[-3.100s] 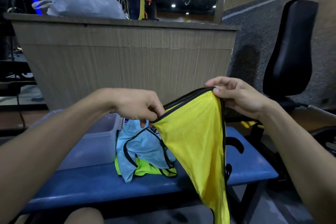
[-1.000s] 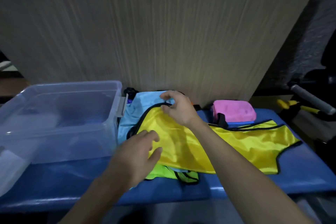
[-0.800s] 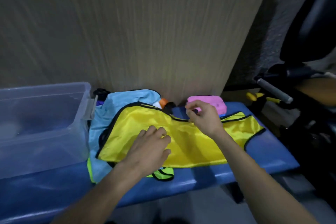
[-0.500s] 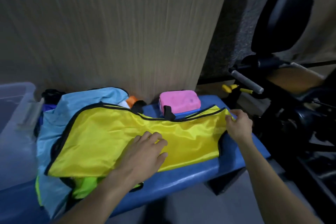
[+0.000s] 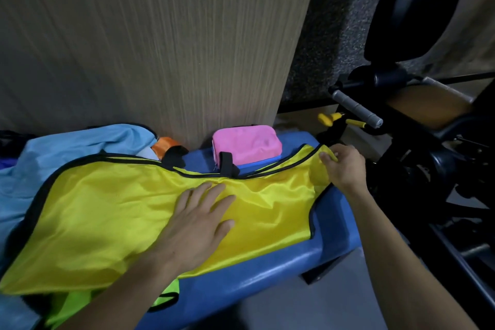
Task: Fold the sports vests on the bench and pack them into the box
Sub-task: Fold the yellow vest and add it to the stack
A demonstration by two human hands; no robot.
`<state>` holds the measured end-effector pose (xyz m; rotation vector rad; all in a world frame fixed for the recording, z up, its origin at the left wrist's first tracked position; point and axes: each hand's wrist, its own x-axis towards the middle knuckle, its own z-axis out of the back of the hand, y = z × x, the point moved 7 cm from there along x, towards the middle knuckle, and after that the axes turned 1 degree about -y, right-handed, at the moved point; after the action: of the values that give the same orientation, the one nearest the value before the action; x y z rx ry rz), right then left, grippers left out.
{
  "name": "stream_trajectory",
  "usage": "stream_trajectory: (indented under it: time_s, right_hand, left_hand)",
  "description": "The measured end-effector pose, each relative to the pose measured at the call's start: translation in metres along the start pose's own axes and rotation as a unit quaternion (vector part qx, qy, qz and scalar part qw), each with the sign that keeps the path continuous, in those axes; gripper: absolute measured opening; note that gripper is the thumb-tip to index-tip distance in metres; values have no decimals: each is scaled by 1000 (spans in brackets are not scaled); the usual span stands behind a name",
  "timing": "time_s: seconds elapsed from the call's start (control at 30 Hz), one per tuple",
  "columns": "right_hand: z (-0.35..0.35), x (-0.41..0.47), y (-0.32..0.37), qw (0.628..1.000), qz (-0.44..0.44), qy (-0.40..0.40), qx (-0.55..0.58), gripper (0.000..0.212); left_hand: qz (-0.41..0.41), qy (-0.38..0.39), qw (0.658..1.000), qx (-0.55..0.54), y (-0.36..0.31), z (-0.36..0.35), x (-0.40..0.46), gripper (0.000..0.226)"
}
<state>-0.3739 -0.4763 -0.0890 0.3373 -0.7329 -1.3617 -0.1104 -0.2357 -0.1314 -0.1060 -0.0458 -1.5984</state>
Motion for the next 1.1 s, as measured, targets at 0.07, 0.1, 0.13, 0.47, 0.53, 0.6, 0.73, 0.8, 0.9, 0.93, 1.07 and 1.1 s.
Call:
stream_trajectory:
  time_s: [0.07, 0.1, 0.13, 0.47, 0.53, 0.6, 0.73, 0.8, 0.9, 0.93, 1.07, 1.1]
  right_hand:
    - [11, 4, 7, 999, 36, -28, 19, 20]
    - [16, 4, 11, 997, 53, -43, 26, 20]
    - [20, 5, 14, 996, 65, -59, 31, 21]
    - [-19, 35, 15, 996, -17, 85, 11, 18]
    - [-33, 36, 7, 985, -72, 133, -78, 21]
    - [-35, 39, 6, 979, -106, 149, -93, 30]
    - [-41, 41, 6, 958, -135, 216, -131, 54]
    - [-44, 37, 2, 955, -153, 229, -111, 59]
    - [-42, 28, 1, 957, -167, 226, -74, 58]
    - [-40, 25, 1, 958, -170, 221, -61, 57]
    - [-22, 10, 9, 973, -155, 164, 43, 56]
    - [-15, 5, 10, 974, -154, 148, 74, 46]
  left_hand:
    - [0, 4, 1000, -3, 4, -7, -1, 60]
    - [3, 8, 1000, -8, 5, -9, -3, 61]
    - [6, 11, 1000, -14, 6, -10, -4, 62]
    - [8, 10, 999, -48, 7, -15, -7, 65]
    - [8, 16, 999, -48, 7, -17, -7, 65]
    - [8, 7, 999, -42, 8, -15, -7, 64]
    - [-27, -76, 996, -36, -3, 8, -7, 50]
    - [-71, -116, 989, -58, -16, 23, -10, 46]
    - [-133, -128, 981, -63, -46, 36, -19, 56]
    - [-147, -117, 981, -51, -56, 34, -21, 59]
    - [-157, -92, 983, 18, -81, 19, -21, 32]
    - [-153, -95, 983, 32, -82, 19, -20, 19]
